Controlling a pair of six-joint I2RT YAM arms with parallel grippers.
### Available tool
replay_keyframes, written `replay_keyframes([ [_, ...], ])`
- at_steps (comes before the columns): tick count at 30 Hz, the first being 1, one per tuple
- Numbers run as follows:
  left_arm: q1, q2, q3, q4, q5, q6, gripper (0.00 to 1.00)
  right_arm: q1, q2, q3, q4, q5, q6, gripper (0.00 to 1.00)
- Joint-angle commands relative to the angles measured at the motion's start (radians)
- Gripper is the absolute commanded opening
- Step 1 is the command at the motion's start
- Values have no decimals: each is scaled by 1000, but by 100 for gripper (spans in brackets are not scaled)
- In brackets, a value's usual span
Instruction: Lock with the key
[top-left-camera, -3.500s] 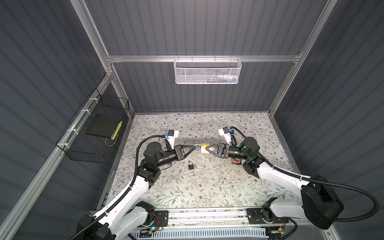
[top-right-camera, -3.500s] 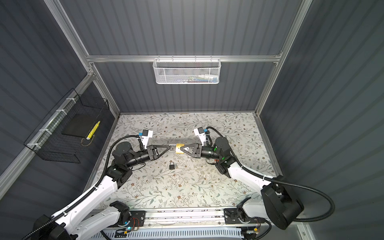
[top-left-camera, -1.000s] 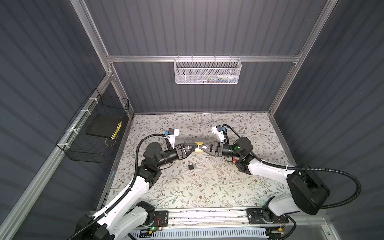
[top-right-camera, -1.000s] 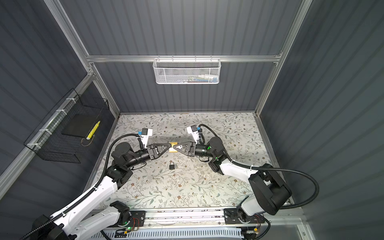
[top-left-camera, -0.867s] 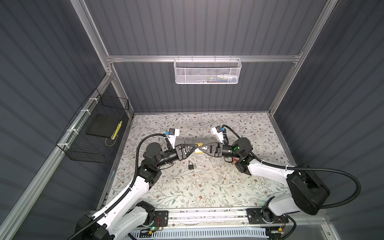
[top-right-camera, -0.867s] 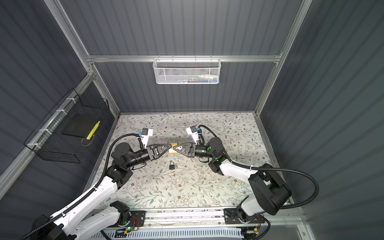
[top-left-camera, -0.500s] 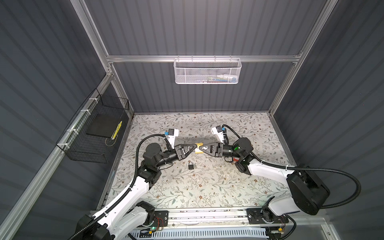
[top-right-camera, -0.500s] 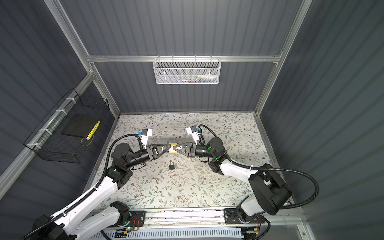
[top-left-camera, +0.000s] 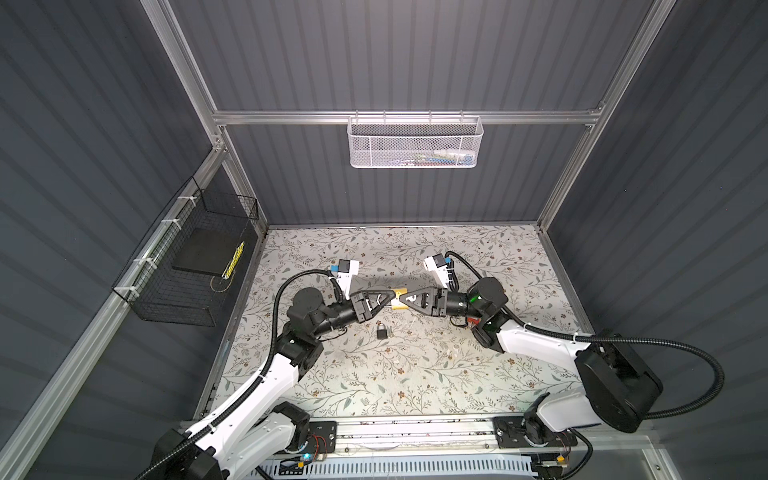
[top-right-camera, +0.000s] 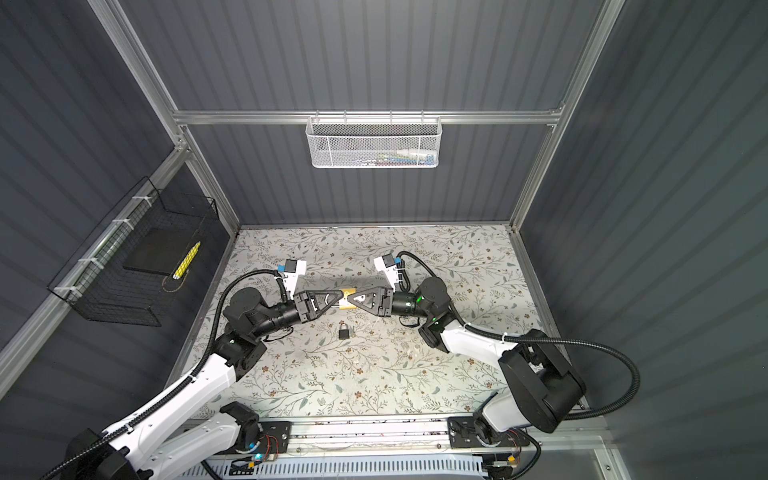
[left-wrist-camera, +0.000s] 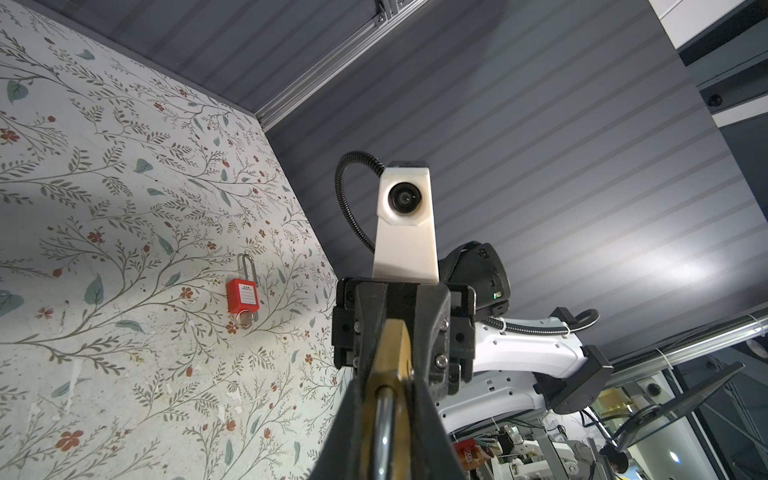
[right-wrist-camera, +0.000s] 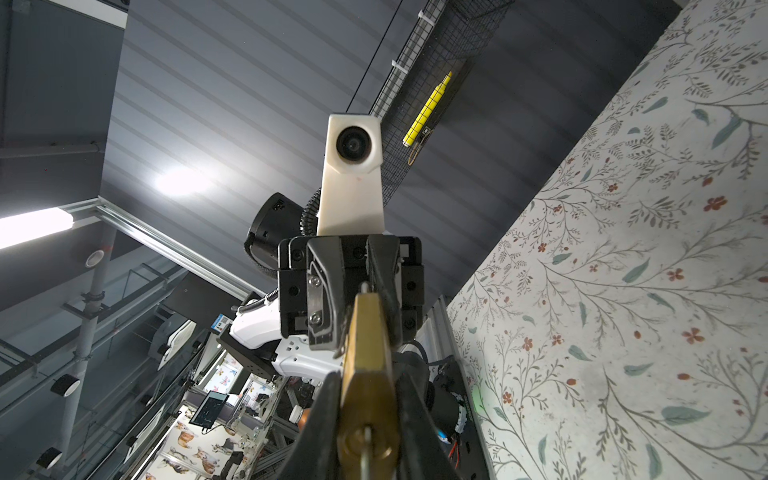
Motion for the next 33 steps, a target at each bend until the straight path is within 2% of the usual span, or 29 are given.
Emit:
replay_keyframes([
  [1, 0, -31, 6, 31, 16, 19, 0, -21, -35, -17, 26, 4, -14, 29],
  [12, 1, -23, 13, 54, 16, 7, 0, -36, -59, -45, 1, -3, -28, 39],
  [24, 0, 10, -1, 108, 23, -21, 0, -46, -18, -30, 70, -19, 25, 30],
  [30, 0, 10, -1, 110, 22, -22, 0, -35, 16, -18, 114, -21, 50, 31],
  [33, 0, 13, -2, 106, 25, -22, 6, -25, 26, -11, 118, -21, 51, 27],
])
